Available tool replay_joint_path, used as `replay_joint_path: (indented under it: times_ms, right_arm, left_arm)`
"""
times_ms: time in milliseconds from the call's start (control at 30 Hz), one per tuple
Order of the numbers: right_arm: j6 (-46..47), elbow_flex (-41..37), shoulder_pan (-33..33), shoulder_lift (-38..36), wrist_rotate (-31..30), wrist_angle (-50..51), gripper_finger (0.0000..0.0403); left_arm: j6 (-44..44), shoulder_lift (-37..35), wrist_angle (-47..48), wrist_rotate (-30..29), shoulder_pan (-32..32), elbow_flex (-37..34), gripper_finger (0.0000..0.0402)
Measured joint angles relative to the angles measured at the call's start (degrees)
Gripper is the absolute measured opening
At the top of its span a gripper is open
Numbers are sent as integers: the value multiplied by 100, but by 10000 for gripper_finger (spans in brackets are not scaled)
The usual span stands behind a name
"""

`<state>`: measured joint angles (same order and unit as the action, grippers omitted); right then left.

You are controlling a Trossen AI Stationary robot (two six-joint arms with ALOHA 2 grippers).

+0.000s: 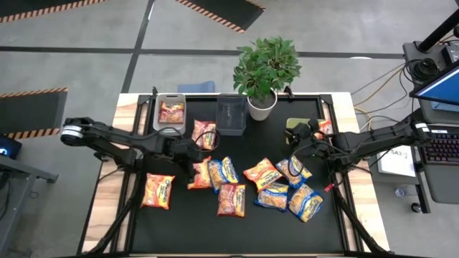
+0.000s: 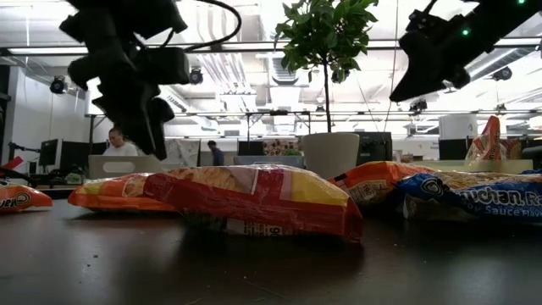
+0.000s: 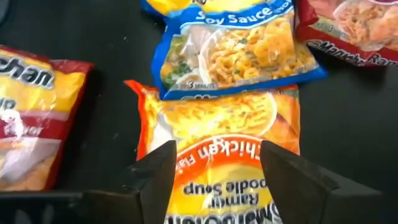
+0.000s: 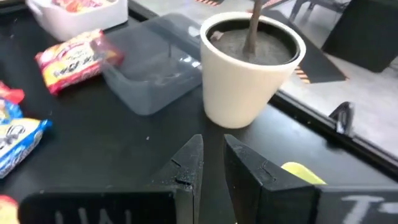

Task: Sort Maruchan noodles
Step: Put the orange noodle pack into the yellow bin

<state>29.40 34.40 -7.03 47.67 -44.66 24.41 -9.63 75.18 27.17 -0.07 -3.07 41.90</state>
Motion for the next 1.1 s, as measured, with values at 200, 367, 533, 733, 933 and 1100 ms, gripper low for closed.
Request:
replay_joint_path:
  times_ms: [200, 367, 533, 733, 933, 1100]
  right_arm:
    - [-4, -341, -35, -152, 162, -458, 52]
    - [-31, -569, -34, -197, 352, -931, 52]
    - [-139, -660, -35, -174, 590, -1245, 52]
    - [-327, -661, -33, -141, 752, -1580, 52]
    - [-401, -661, -35, -137, 784, -1714, 52]
    - [-397, -661, -35, -118, 940, -1818, 52]
  left_arm:
    - [-142, -221, -356, -82, 7, -469, 211]
    - [-281, -466, -447, -109, 10, -785, 199]
    - [-444, -749, -1049, -519, 13, -1242, 196]
    - [-740, -1098, -1717, -558, 17, -1859, 196]
    - [-1208, -1215, -2425, -543, 15, -2374, 195]
    - [-1354, -1167, -3001, -543, 15, -2658, 182]
